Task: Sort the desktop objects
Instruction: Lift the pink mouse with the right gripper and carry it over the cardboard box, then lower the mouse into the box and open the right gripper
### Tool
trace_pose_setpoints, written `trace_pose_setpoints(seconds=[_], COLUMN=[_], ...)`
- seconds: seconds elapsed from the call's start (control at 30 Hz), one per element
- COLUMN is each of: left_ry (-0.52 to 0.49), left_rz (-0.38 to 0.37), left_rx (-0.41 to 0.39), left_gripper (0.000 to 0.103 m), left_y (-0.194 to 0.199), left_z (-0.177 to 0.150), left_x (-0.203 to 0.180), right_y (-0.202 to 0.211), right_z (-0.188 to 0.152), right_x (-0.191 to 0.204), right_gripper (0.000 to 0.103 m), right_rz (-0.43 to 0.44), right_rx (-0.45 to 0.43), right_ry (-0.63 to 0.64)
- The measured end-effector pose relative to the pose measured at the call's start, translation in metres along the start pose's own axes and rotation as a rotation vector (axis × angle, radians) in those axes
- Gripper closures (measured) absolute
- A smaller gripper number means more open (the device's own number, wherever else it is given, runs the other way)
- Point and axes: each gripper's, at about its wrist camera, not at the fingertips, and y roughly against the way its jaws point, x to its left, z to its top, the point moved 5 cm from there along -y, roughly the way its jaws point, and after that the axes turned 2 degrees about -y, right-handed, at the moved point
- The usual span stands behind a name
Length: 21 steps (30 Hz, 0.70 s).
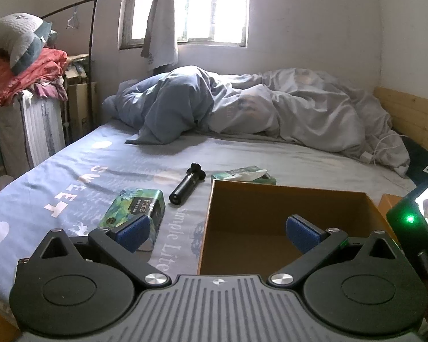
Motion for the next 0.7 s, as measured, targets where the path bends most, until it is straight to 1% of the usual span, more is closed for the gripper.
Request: trace_pose_setpoints(seconds=[0.2, 0.27, 0.37, 0.53, 0.63, 0.67, 0.7], left_ry=[0.002, 0.004, 0.008, 0.015, 0.028, 0.032, 0.036], left_rz=[0.001, 0.004, 0.005, 0.001, -0.004, -0.005, -0.007], left_rx=[0.007, 0.007, 0.007, 0.011, 0.017, 0.019, 0.021], left_gripper=[0.000, 0.000, 0.000, 0.000, 0.000, 0.000, 0.000], left_y=[-0.002, -0.003, -0.003, -0.004, -0.004, -0.004, -0.004], left_z=[-0.001, -0.001, -0.001, -0.002, -0.002, -0.002, -0.002], left_x=[0.000, 0.001, 0.001, 0.001, 0.003, 0.003, 0.004], right_y=[-0.011, -0.013, -0.008, 0.013, 0.031, 0.038, 0.046], right_z=[-0.003, -0.004, -0.002, -0.010, -0.012, -0.014, -0.014], right_x=[0.002, 0.003, 0.002, 0.000, -0.005, -0.007, -0.010], right_gripper=[0.040, 0.041, 0.041, 0.039, 0.031, 0.027, 0.021], right_rz=[0.004, -0.003, 0.007, 0.063, 0.122, 0.138, 0.145], right_rx=[0.087, 0.102, 0.085, 0.025, -0.032, -0.052, -0.080], right_ry=[0.000, 0.007, -0.009, -0.019, -0.029, -0.030, -0.034])
